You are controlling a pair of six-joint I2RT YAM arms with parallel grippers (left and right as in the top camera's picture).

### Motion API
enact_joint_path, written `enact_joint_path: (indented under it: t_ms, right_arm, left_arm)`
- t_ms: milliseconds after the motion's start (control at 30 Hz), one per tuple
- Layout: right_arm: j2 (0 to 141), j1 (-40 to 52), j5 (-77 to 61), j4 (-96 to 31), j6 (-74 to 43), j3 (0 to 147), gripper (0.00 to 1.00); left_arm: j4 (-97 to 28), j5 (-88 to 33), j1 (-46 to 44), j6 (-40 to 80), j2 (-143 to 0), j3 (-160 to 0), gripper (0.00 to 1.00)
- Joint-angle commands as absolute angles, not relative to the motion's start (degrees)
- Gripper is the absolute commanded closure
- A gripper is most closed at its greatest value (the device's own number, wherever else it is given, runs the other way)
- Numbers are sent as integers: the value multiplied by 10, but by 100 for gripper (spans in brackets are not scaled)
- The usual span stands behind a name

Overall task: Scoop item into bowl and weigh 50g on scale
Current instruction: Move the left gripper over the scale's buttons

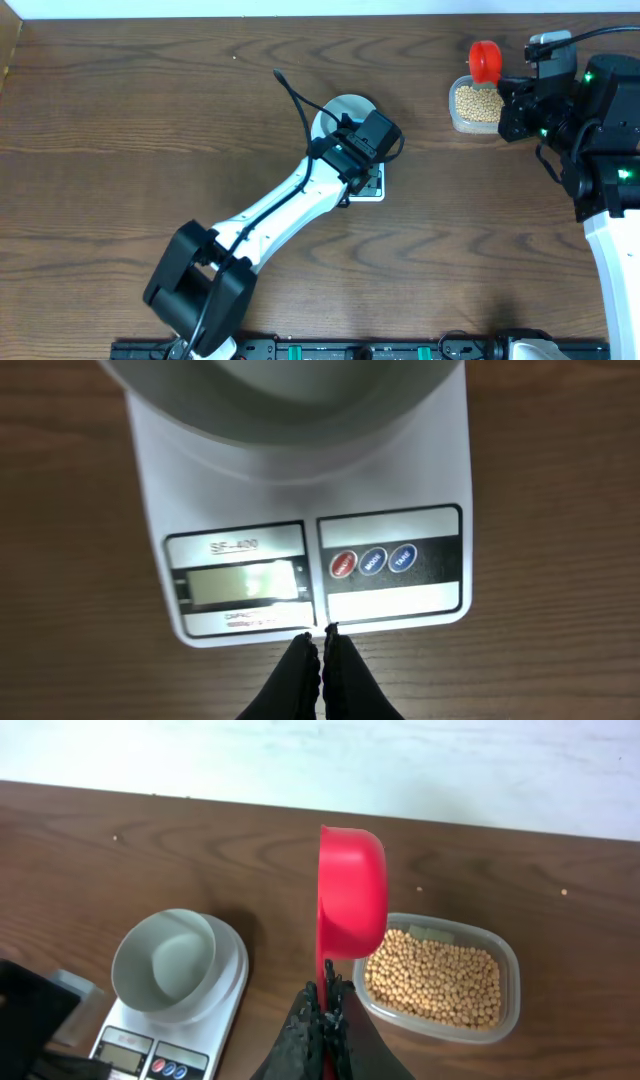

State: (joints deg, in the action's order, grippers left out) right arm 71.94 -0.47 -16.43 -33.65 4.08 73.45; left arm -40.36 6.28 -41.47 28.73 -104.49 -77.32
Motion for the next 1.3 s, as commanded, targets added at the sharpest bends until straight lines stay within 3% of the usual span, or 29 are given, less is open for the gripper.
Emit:
enact_joint_path:
  t_ms: [0, 1267]
  right_arm:
    - [718, -8, -160, -331, 51, 748, 99]
    - [718, -8, -160, -328, 52, 748, 99]
  left_arm:
    - [-401, 42, -413, 292, -1066, -766, 93]
    - [-357, 74, -412, 319, -1121, -766, 93]
